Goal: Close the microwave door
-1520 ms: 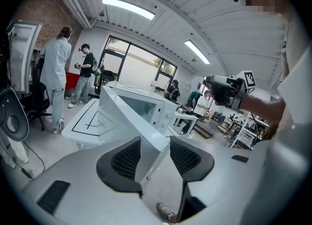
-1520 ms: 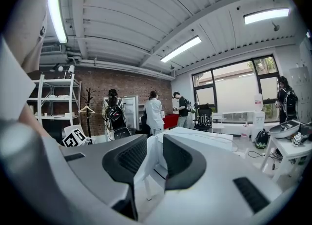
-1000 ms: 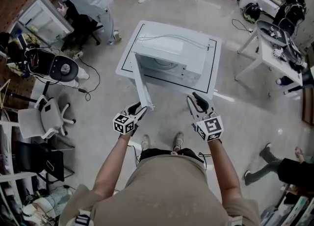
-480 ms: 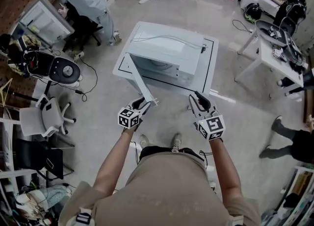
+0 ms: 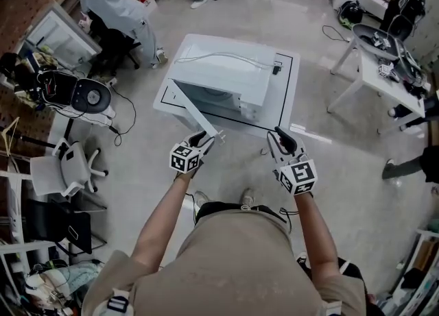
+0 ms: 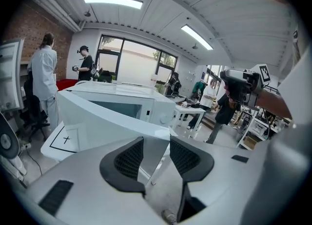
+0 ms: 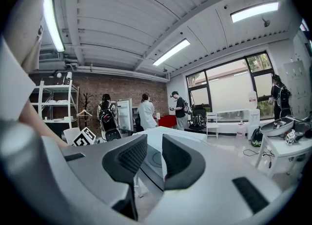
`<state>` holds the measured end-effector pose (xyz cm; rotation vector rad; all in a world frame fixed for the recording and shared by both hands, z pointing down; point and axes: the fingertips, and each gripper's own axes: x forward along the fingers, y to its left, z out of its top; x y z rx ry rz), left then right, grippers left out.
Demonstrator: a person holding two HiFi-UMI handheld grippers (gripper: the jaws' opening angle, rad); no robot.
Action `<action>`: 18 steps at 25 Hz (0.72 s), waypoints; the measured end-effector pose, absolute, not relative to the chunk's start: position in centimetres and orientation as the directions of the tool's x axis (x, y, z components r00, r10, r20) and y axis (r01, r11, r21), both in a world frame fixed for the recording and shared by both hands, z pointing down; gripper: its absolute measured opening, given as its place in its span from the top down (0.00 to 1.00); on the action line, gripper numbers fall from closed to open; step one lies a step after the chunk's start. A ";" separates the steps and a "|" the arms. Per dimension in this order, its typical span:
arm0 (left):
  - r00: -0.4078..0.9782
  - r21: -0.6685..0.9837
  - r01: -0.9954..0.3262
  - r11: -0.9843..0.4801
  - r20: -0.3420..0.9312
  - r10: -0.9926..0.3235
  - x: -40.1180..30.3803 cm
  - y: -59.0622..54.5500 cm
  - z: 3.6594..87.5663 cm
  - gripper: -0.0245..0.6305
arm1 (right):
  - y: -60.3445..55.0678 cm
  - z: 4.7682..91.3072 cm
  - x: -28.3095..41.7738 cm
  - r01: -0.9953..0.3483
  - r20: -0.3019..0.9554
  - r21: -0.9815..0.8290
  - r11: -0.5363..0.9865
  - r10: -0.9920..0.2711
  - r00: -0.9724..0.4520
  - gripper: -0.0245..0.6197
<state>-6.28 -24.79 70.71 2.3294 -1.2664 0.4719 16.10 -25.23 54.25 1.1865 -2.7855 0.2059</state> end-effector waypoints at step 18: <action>0.547 0.224 -0.830 -0.511 0.512 -0.663 -1.2 -32.7 71.2 0.69 | -28.6 53.6 20.3 -0.761 0.120 -0.089 0.642 -0.752 -0.648 0.81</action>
